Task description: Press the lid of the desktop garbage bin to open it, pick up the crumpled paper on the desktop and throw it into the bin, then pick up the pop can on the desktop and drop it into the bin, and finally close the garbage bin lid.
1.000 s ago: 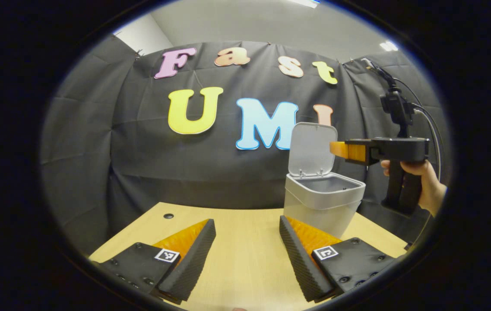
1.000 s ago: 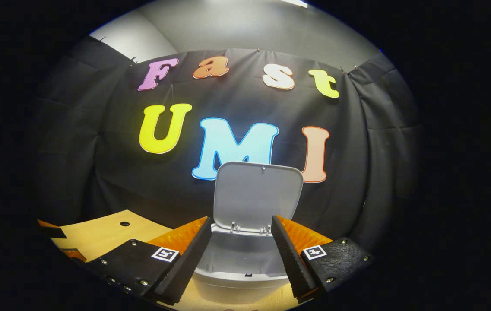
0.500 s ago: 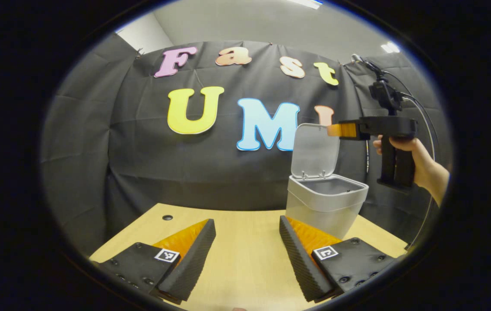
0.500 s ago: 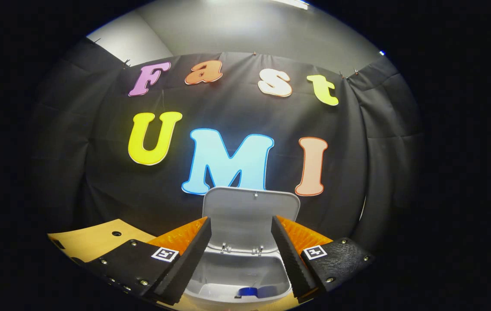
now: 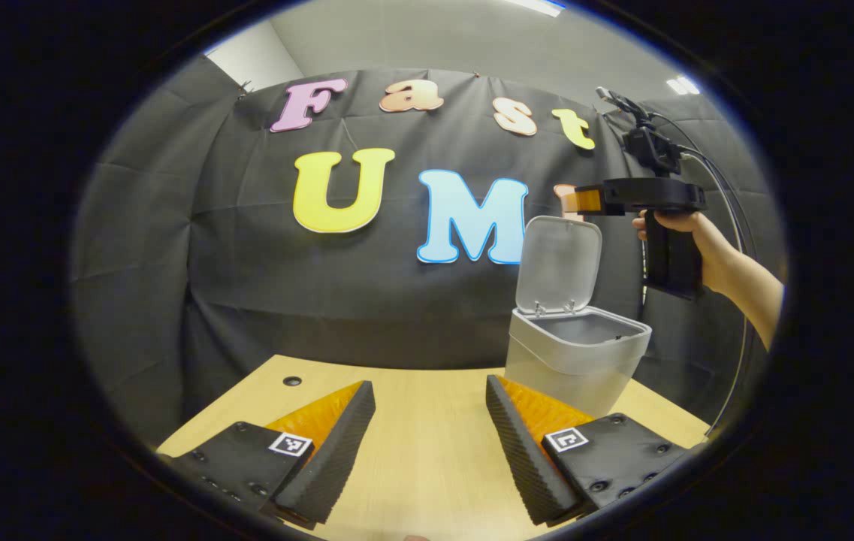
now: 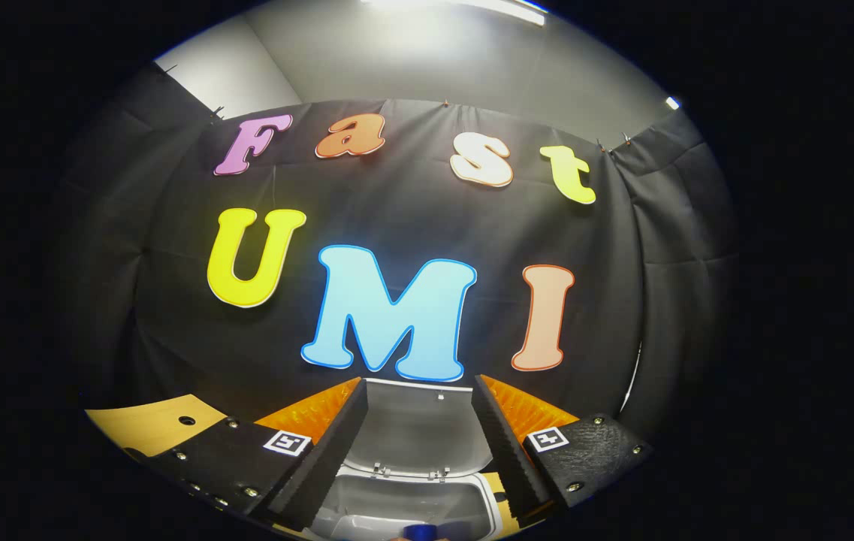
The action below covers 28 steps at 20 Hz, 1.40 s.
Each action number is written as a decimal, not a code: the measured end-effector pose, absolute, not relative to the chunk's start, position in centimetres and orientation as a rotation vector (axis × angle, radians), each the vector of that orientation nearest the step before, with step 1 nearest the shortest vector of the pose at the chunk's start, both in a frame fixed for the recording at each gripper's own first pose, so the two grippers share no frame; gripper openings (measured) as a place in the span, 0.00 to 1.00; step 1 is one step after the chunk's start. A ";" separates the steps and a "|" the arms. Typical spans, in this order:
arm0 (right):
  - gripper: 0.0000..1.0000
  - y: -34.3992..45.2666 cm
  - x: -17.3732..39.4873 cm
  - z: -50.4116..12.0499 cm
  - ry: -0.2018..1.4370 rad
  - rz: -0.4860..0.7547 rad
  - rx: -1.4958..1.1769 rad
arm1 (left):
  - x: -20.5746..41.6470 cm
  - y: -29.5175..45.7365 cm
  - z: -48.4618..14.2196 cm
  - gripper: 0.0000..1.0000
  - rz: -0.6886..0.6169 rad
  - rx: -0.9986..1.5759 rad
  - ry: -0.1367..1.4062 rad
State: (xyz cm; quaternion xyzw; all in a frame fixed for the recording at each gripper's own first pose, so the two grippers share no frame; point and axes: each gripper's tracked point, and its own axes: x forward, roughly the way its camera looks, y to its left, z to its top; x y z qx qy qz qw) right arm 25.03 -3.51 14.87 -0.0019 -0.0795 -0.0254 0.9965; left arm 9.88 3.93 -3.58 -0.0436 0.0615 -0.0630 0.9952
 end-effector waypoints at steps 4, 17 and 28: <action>0.89 -4.2 26.7 15.6 -0.166 -0.070 0.012 | 10.4 4.6 -3.7 0.99 -0.111 -0.076 0.131; 0.89 -5.1 31.4 14.8 -0.097 -0.090 0.055 | 10.4 6.0 -3.9 0.97 -0.083 -0.101 0.148; 0.90 -5.0 29.8 13.6 -0.043 -0.038 0.164 | 8.7 6.3 -4.2 0.97 -0.060 -0.102 0.130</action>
